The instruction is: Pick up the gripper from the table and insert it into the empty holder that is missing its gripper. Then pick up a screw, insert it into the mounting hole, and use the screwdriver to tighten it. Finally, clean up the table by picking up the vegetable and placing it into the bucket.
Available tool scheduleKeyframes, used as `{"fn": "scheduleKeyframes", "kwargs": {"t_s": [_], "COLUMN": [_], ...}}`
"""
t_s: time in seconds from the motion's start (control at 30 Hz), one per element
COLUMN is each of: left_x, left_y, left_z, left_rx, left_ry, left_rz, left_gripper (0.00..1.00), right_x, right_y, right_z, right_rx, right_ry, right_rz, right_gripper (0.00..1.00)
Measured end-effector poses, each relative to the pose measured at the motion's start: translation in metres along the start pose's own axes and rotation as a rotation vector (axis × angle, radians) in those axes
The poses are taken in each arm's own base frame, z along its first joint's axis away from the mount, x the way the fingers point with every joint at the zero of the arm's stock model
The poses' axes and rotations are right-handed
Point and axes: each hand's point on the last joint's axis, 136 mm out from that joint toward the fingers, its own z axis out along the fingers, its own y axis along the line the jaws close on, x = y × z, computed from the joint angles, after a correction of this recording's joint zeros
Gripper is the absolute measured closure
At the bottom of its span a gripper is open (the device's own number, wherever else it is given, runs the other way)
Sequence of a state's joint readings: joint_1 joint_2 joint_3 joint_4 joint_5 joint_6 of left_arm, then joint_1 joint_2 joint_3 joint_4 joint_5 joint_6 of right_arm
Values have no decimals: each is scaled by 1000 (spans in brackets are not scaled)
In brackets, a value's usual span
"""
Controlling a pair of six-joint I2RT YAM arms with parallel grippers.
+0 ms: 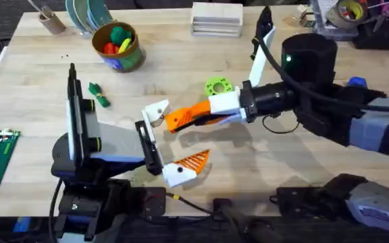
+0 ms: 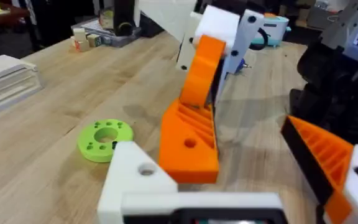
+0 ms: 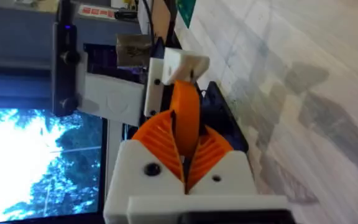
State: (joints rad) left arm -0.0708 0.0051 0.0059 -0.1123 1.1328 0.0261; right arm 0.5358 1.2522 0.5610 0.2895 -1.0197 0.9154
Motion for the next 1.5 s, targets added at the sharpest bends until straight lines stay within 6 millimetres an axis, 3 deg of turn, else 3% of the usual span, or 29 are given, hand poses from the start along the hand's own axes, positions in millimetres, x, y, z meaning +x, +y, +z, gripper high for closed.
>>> {"fn": "scheduleKeyframes", "kwargs": {"t_s": [0.33, 0.83, 0.97, 1.5], "left_x": [0, -2, -1, -1], "left_y": [1, 20, 14, 16], "left_z": [0, -2, -1, -3], "left_rx": [-6, -114, -79, -89], "left_ry": [0, -4, -3, -5], "left_rz": [0, 8, 0, -20], "left_gripper": [8, 8, 8, 8], "right_x": [-7, -29, -28, -39], "right_y": [6, -10, -10, -13], "right_z": [2, 32, 45, 55], "right_rx": [-30, -139, -149, -120], "right_ry": [-12, -12, -18, -107], "right_rz": [-51, -6, 13, 52], "right_gripper": [987, 989, 989, 991]}}
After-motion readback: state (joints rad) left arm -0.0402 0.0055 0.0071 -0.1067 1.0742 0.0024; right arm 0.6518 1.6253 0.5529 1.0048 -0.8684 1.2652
